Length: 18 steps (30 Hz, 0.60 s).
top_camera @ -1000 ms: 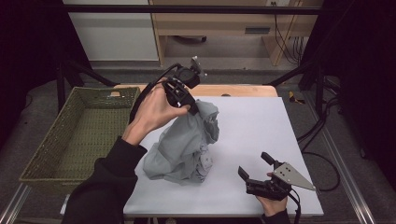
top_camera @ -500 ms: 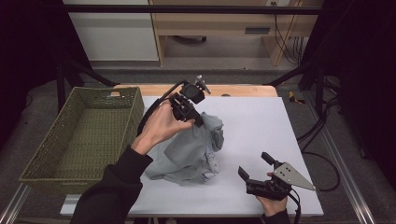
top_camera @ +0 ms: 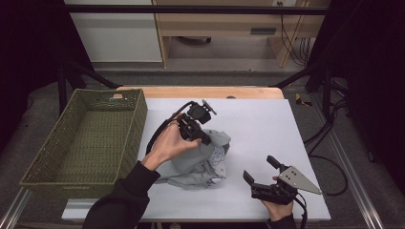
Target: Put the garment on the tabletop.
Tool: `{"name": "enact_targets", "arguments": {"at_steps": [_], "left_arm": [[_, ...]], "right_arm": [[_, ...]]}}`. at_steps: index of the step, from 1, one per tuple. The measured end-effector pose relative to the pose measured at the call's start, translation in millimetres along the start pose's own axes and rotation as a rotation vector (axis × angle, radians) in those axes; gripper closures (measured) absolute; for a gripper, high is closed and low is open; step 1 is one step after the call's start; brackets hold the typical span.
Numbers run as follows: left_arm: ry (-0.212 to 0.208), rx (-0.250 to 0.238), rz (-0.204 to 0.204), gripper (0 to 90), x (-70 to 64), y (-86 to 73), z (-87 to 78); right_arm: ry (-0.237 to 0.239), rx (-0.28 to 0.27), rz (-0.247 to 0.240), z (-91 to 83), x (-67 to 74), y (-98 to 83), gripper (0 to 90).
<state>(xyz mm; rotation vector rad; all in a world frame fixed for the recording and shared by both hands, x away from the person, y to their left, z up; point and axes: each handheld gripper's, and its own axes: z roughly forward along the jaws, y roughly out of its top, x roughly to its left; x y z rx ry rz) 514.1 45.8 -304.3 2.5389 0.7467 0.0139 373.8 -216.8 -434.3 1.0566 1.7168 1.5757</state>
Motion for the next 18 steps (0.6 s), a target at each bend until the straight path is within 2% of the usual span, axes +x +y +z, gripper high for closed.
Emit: {"name": "enact_targets", "arguments": {"at_steps": [5, 11, 18], "left_arm": [[-0.027, -0.011, 0.001, 82.1, -1.4, -6.9, 12.6], [-0.027, 0.005, 0.008, 81.7, -2.7, -16.3, 33.2], [-0.029, 0.011, 0.025, 79.0, -3.9, -19.5, 45.7]], "right_arm": [[-0.001, 0.002, 0.002, 0.0, -0.1, -0.3, 1.8], [0.004, 0.009, 0.010, 0.8, 0.1, -1.2, 1.8], [0.004, 0.014, 0.006, 0.7, -0.1, -1.2, 1.7]]}}
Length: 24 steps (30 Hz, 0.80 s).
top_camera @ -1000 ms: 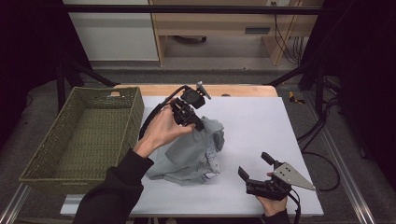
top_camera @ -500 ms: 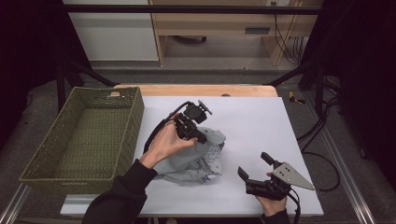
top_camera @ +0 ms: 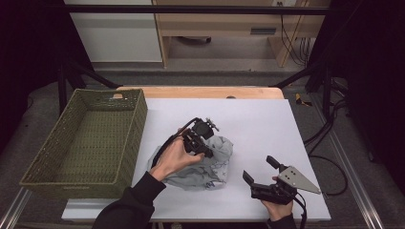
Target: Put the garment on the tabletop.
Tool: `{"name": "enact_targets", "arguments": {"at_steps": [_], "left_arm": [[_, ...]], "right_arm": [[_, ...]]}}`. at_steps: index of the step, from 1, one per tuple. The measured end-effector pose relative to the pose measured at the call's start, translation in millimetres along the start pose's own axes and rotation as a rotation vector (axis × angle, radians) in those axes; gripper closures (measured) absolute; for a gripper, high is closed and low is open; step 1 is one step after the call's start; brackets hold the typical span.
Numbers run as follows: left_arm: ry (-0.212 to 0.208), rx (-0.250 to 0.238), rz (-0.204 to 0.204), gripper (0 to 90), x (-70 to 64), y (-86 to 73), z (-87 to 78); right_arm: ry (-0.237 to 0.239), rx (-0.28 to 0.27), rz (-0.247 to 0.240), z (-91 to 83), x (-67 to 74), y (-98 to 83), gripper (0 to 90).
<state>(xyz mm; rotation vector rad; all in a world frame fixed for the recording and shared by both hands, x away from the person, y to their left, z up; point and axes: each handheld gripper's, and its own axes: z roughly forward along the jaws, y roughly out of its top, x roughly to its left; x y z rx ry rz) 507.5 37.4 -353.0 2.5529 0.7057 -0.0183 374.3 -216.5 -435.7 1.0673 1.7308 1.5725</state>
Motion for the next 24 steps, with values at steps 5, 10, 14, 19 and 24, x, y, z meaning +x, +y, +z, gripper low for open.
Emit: {"name": "enact_targets", "arguments": {"at_steps": [5, 10, 14, 19, 24], "left_arm": [[0.022, -0.035, 0.031, 46.7, -2.9, 0.2, -1.6], [0.017, -0.082, 0.030, 20.8, -5.4, -0.4, -9.1], [0.033, -0.120, 0.033, 13.2, -8.7, -1.8, -15.2], [0.033, -0.158, 0.024, 8.2, -8.9, -5.7, -22.5], [0.048, -0.203, 0.021, 6.5, -10.4, -11.7, -26.1]], "right_arm": [[-0.001, -0.009, -0.014, 0.4, -1.7, -0.3, 1.7], [0.001, -0.009, -0.002, 0.0, -0.4, 0.7, 1.7], [-0.001, 0.002, 0.014, -1.0, 1.0, 1.6, 1.6], [-0.003, -0.015, -0.007, -1.3, -1.1, 1.9, 1.5], [-0.006, -0.009, 0.003, -2.2, -0.7, 2.5, 1.4]]}}
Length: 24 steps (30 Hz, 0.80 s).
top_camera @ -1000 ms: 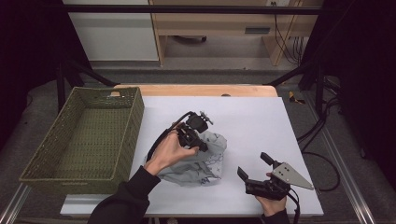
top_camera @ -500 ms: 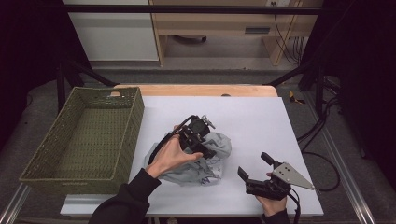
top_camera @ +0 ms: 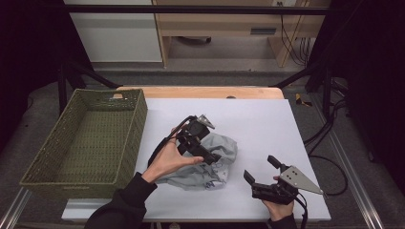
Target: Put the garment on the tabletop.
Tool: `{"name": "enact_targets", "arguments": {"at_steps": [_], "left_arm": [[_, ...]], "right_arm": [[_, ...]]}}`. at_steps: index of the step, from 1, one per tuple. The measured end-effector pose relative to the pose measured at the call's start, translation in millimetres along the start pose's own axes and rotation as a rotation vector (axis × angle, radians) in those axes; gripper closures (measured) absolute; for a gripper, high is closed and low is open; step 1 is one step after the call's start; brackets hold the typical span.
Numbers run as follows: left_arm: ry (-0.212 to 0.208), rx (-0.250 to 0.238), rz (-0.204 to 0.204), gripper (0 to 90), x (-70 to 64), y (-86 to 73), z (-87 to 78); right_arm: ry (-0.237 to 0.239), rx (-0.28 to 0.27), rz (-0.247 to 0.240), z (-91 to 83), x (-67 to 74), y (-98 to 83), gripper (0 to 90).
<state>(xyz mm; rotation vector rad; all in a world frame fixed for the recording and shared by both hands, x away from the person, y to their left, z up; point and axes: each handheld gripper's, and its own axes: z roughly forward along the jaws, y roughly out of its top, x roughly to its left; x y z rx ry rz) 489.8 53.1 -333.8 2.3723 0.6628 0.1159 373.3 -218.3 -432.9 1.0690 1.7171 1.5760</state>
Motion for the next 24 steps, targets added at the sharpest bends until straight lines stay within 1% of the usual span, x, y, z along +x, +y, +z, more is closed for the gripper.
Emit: {"name": "enact_targets", "arguments": {"at_steps": [1, 2, 4, 6, 7, 9, 11, 12, 13, 16, 19, 20, 21, 24], "left_arm": [[0.000, 0.000, 0.000, 6.2, 0.0, 0.0, 0.0], [0.014, -0.014, 0.010, 5.6, 0.3, -2.6, -3.6], [0.024, -0.035, 0.013, 5.6, 0.0, -6.2, -6.7], [0.035, -0.056, 0.007, 5.6, -0.1, -10.5, -9.8], [0.035, -0.056, 0.007, 5.5, -0.1, -10.5, -9.8], [0.028, -0.093, -0.011, 5.8, 0.9, -18.4, -12.4], [0.036, -0.122, -0.021, 5.9, 0.9, -24.2, -13.3], [0.036, -0.122, -0.021, 5.9, 0.9, -24.2, -13.3], [0.036, -0.160, -0.034, 5.9, 0.4, -30.8, -13.0], [0.039, -0.213, -0.048, 6.9, -0.9, -42.0, -12.2], [0.037, -0.252, -0.060, 7.1, -1.3, -51.8, -10.2], [0.037, -0.252, -0.060, 7.1, -1.3, -51.8, -10.2], [0.028, -0.284, -0.074, 7.1, -1.2, -57.8, -8.5], [0.031, -0.305, -0.079, 7.6, -2.0, -65.7, -7.1]], "right_arm": [[0.000, 0.000, 0.000, 0.0, 0.0, 0.0, 1.4], [0.002, -0.002, 0.007, -0.3, 0.3, 0.3, 1.3], [0.000, 0.001, 0.013, -0.8, 0.8, 0.7, 1.3], [-0.001, -0.005, 0.010, -0.6, 0.4, 0.9, 1.3], [0.000, -0.005, 0.010, -0.6, 0.2, 0.9, 1.3], [0.003, -0.007, 0.007, -0.5, -0.3, 0.6, 1.2], [0.001, -0.004, 0.012, 0.0, 0.2, 0.4, 1.2], [0.003, -0.005, 0.010, 0.1, 0.2, 0.3, 1.2], [0.001, -0.004, 0.006, 0.2, 0.2, 0.4, 1.2], [0.002, 0.001, 0.017, -0.6, 1.0, 0.7, 1.1], [0.002, -0.005, 0.008, 0.2, 0.2, 0.3, 1.1], [0.001, -0.002, 0.008, 0.3, 0.4, 0.2, 1.0], [0.002, 0.001, 0.007, 0.3, 0.4, 0.3, 1.1], [0.000, 0.001, 0.015, 0.5, 1.2, 0.4, 1.0]]}}
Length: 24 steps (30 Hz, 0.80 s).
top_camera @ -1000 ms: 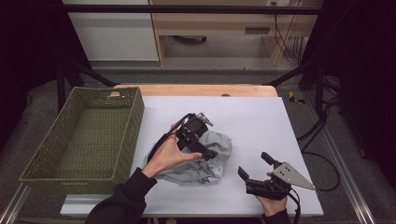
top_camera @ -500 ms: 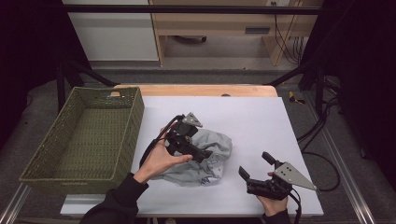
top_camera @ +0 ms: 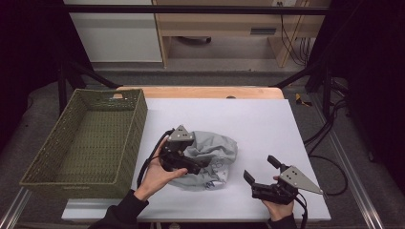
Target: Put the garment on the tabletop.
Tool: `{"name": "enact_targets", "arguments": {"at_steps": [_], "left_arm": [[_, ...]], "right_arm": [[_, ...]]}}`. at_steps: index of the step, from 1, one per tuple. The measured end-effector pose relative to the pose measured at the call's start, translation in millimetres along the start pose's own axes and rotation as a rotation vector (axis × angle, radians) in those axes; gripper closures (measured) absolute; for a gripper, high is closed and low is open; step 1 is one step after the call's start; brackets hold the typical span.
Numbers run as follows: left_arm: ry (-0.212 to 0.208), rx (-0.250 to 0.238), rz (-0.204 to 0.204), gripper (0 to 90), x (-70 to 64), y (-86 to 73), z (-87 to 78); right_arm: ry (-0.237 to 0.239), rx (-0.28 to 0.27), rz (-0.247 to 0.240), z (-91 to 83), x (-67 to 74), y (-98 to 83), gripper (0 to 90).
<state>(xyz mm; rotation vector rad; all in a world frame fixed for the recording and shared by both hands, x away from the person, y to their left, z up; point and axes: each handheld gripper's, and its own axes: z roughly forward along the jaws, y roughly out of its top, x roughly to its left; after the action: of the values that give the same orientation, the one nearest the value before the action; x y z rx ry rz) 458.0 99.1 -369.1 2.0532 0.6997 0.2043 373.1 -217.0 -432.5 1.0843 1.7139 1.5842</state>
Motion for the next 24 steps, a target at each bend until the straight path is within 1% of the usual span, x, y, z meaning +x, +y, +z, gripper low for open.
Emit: {"name": "enact_targets", "arguments": {"at_steps": [1, 2, 3, 4, 5, 7, 8, 9, 10, 11, 12, 13, 14, 17, 20, 21, 22, 23, 24], "left_arm": [[0.004, -0.016, 0.000, 7.5, -0.5, -2.8, -0.9], [0.004, -0.016, 0.000, 7.9, -0.5, -2.8, -0.9], [-0.003, -0.054, -0.003, 8.5, -1.5, -8.5, -3.5], [0.000, -0.075, -0.007, 8.2, -2.2, -11.6, -5.0], [0.000, -0.075, -0.007, 9.0, -2.2, -11.6, -5.0], [-0.001, -0.099, -0.005, 8.8, -2.9, -17.8, -8.1], [0.004, -0.104, -0.002, 8.7, -3.3, -20.4, -9.6], [0.014, -0.116, -0.002, 8.6, -3.9, -23.1, -11.0], [0.018, -0.134, -0.003, 8.5, -4.0, -28.0, -14.3], [0.018, -0.134, -0.003, 8.6, -4.0, -28.0, -14.3], [0.033, -0.168, -0.005, 9.1, -3.8, -34.5, -19.0], [0.033, -0.168, -0.005, 9.4, -3.8, -34.5, -19.0], [0.038, -0.190, -0.017, 9.4, -2.4, -41.0, -23.4], [0.052, -0.197, -0.024, 9.6, -1.0, -47.7, -27.1], [0.081, -0.230, -0.034, 9.2, -0.4, -60.6, -37.0], [0.081, -0.230, -0.034, 9.4, -0.4, -60.6, -37.0], [0.098, -0.243, -0.033, 9.2, -1.0, -66.6, -42.3], [0.098, -0.243, -0.033, 9.2, -1.0, -66.6, -42.3], [0.111, -0.255, -0.032, 9.2, -1.2, -70.3, -45.8]], "right_arm": [[0.002, 0.000, -0.008, -0.2, -0.8, 0.0, 1.0], [0.001, 0.000, -0.009, -0.1, -1.0, -0.1, 1.0], [0.003, -0.002, -0.008, -0.2, -1.1, -0.1, 0.9], [0.004, -0.002, -0.002, -0.4, -0.7, -0.1, 0.9], [0.004, -0.002, -0.002, -0.4, -0.7, -0.1, 0.9], [0.001, 0.002, 0.005, -0.6, 0.3, 0.3, 0.9], [0.001, 0.001, 0.004, -0.4, 0.4, 0.2, 0.9], [0.001, 0.003, 0.004, -0.5, 0.4, 0.2, 0.9], [0.004, -0.001, -0.006, -0.3, -0.8, -0.1, 0.8], [0.003, -0.001, -0.006, -0.2, -0.7, -0.2, 0.8], [0.004, 0.000, -0.007, -0.2, -0.7, -0.2, 0.8], [0.004, -0.001, -0.008, -0.2, -0.7, -0.3, 0.8], [0.006, -0.005, -0.007, 0.3, -0.6, -0.4, 0.7], [0.010, -0.001, -0.006, 0.2, -0.3, -0.6, 0.6], [0.006, 0.004, 0.005, 0.5, 0.5, -0.7, 0.5], [0.006, 0.005, 0.005, 0.3, 0.6, -0.6, 0.5], [0.010, -0.002, -0.003, 0.4, -0.2, -0.8, 0.5], [0.010, -0.002, -0.003, 0.4, -0.2, -0.8, 0.5], [0.006, 0.001, -0.002, 0.3, -0.5, -0.9, 0.4]]}}
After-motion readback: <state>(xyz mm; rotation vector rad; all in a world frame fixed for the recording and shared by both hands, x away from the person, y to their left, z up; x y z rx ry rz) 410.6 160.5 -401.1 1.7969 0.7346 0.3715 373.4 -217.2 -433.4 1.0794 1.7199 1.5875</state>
